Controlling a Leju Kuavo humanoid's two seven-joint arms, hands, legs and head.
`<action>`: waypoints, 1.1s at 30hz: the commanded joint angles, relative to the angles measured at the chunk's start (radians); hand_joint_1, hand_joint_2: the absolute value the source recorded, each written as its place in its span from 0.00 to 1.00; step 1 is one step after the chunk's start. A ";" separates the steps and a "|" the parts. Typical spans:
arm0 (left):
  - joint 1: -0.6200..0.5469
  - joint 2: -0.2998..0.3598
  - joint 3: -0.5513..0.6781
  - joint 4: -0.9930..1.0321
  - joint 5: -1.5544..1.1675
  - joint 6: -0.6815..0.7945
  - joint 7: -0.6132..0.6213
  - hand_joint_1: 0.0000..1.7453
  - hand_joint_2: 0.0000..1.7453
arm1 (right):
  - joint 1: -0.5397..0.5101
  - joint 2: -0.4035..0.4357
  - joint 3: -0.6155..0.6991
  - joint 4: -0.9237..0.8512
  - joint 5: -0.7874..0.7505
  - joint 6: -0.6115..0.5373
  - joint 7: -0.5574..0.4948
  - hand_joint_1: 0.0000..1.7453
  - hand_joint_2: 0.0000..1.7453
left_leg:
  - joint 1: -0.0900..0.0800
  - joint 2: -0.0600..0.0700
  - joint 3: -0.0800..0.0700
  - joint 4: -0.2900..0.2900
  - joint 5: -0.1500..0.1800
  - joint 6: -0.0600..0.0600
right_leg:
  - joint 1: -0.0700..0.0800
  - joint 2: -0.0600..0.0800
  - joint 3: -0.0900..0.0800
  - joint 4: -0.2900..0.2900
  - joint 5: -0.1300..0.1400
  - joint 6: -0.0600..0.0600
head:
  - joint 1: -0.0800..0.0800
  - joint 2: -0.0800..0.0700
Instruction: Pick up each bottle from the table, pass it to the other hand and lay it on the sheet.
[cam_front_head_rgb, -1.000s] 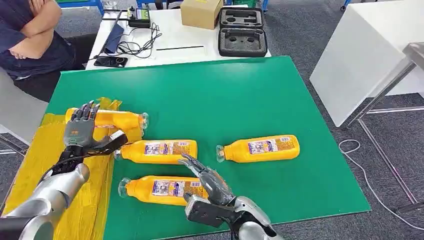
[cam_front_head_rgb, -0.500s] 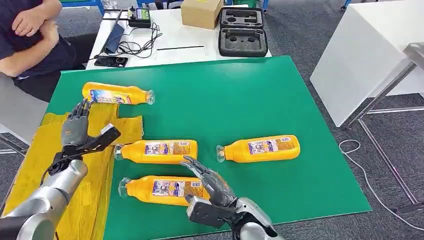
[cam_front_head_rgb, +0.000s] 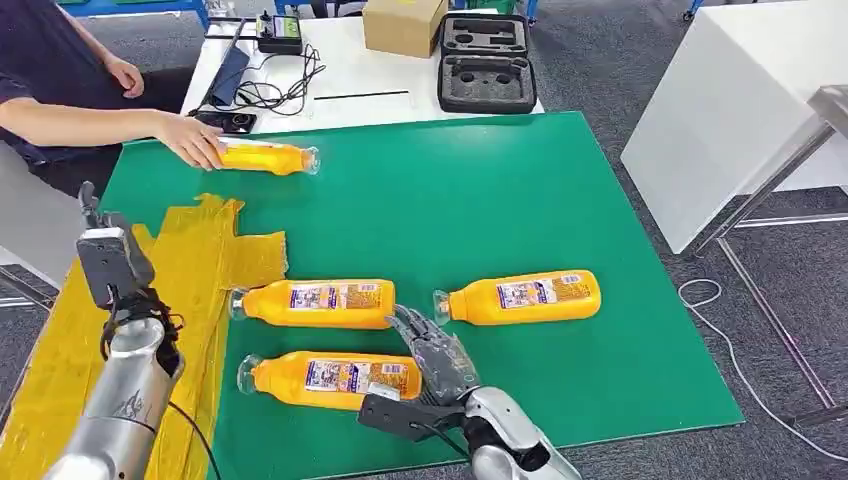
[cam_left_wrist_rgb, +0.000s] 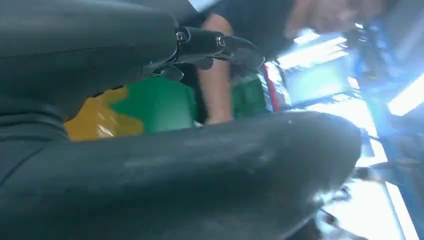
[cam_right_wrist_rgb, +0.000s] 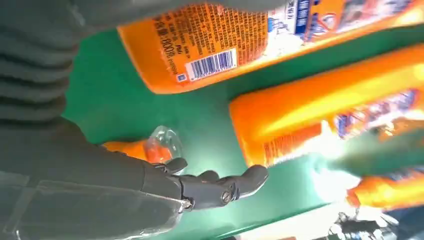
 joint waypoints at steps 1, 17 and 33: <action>0.017 -0.031 -0.197 -0.181 0.062 0.035 -0.008 0.00 0.00 | -0.172 0.143 0.084 0.316 0.063 0.051 0.038 0.00 1.00 | 0.001 0.000 0.002 0.001 -0.001 -0.002 | 0.002 0.001 0.002 0.001 0.000 -0.002 | 0.000 0.000; 0.012 -0.024 -0.195 -0.172 0.064 0.036 -0.008 0.00 0.00 | -0.175 0.140 0.086 0.325 0.062 0.052 0.035 0.00 1.00 | 0.002 -0.001 0.002 0.000 0.001 -0.002 | 0.003 -0.001 0.003 0.000 0.002 -0.004 | 0.000 0.000; -0.032 -0.052 -0.141 -0.137 0.085 0.038 -0.016 0.00 0.00 | -0.238 0.239 0.151 0.431 0.009 0.103 -0.018 0.00 1.00 | 0.002 0.000 0.001 0.000 0.002 -0.002 | 0.003 0.000 0.000 0.000 0.002 -0.003 | 0.000 0.000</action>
